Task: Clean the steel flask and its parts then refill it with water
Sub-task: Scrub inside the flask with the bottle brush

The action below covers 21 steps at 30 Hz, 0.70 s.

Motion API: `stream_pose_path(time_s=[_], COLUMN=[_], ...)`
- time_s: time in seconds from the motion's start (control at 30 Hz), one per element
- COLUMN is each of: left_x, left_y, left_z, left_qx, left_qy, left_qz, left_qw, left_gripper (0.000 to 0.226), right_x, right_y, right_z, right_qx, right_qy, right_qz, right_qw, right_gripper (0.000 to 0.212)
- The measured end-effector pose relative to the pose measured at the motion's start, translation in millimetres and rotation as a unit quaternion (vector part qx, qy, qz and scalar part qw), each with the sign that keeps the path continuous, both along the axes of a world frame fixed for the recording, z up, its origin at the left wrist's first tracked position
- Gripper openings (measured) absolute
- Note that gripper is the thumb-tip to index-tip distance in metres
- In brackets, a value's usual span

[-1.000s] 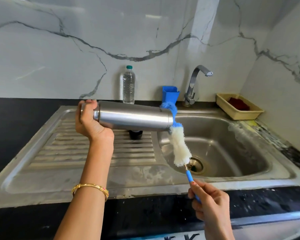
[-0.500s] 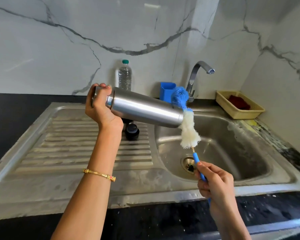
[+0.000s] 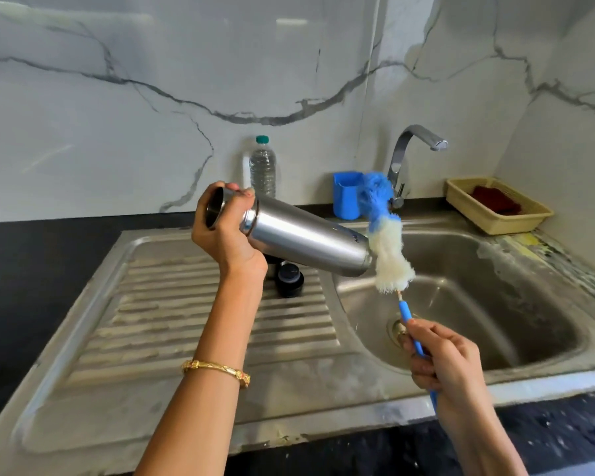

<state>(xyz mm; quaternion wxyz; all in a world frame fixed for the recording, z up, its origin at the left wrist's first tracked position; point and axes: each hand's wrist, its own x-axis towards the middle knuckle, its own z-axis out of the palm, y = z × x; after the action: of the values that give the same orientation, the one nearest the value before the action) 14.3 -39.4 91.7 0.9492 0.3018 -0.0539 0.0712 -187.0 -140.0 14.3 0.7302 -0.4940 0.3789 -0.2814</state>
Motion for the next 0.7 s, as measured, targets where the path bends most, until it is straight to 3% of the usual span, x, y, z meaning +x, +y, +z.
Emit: stream_pose_path(time_s=[0.17, 0.47, 0.7], left_x=[0, -13, -3], left_y=[2, -2, 0], left_z=[-20, -24, -23], left_qx=[0.004, -0.014, -0.038], left_qy=[0.035, 0.069, 0.098], left_qz=[-0.021, -0.023, -0.008], left_qw=[0.999, 0.997, 0.994], left_gripper=[0.02, 0.023, 0.015], right_x=[13, 9, -10], right_y=[7, -3, 1], right_z=[0, -8, -20], right_qx=[0.026, 0.065, 0.111], right_qy=[-0.008, -0.021, -0.025], right_qz=[0.03, -0.029, 0.036], right_qw=[0.999, 0.997, 0.993], right_gripper=[0.012, 0.013, 0.012])
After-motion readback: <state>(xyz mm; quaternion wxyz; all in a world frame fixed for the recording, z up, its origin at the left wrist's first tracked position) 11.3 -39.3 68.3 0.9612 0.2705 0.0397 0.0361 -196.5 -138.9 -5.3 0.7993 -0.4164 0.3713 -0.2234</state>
